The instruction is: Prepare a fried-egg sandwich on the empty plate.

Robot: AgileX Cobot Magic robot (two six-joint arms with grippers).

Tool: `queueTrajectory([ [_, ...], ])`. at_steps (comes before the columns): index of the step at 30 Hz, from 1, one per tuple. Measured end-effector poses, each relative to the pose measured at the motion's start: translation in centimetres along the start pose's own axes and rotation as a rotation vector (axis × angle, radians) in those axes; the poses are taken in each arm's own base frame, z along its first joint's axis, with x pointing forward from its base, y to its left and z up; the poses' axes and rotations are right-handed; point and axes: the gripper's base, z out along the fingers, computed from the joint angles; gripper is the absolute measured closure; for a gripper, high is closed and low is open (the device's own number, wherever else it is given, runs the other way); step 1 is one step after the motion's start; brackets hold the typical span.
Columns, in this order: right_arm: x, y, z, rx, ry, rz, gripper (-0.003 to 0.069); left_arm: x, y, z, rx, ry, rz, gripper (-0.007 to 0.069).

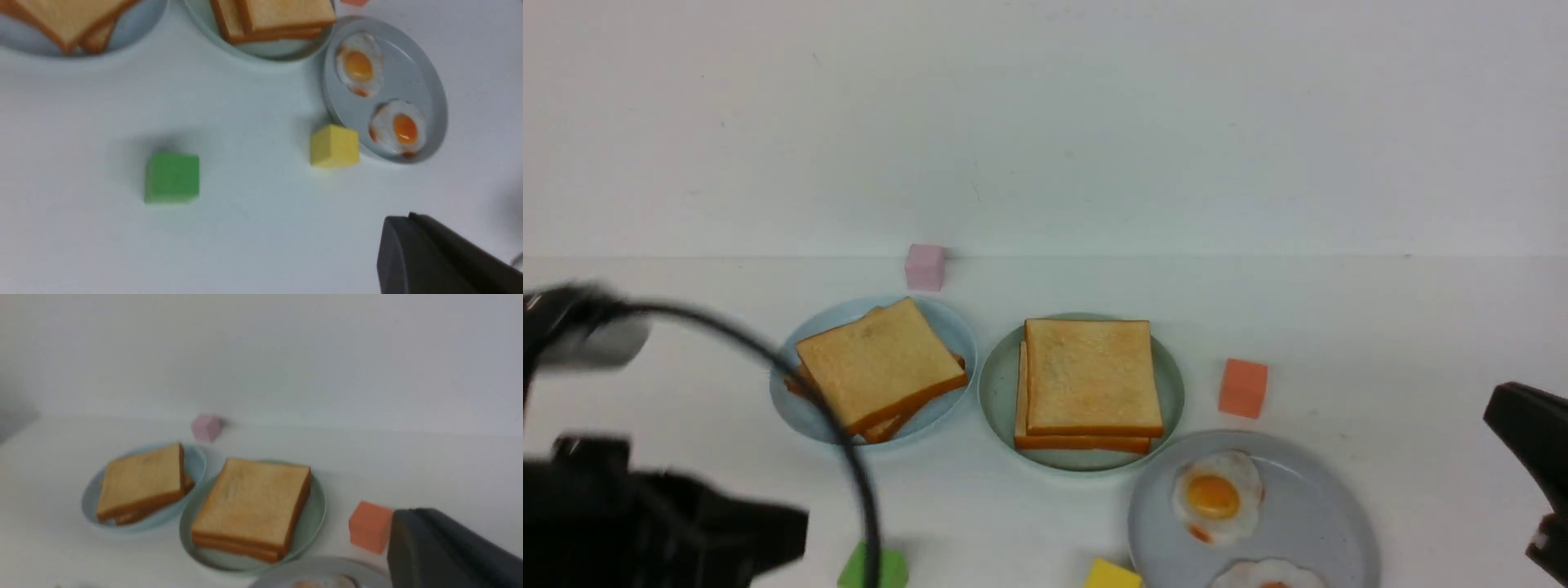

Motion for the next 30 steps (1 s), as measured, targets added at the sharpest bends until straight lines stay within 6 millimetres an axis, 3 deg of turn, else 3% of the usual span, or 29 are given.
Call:
queueTrajectory([
  [5, 0.3, -0.2, 0.0, 0.009, -0.006, 0.061, 0.0665, 2.9, -0.6, -3.1, 0.073, -0.133, 0.015, 0.0638],
  [9, 0.3, -0.2, 0.0, 0.009, -0.002, 0.069, 0.0663, 3.9, -1.0, -4.9, 0.101, -0.223, 0.055, 0.0638],
  [25, 0.8, -0.1, 0.0, 0.005, 0.046, 0.073, 0.0653, 4.3, -1.1, -5.5, 0.107, -0.242, 0.074, 0.0638],
  [30, 0.8, -0.1, 0.0, 0.005, 0.046, 0.073, 0.0651, 3.7, -0.5, -5.6, 0.029, -0.307, 0.154, 0.0638],
])
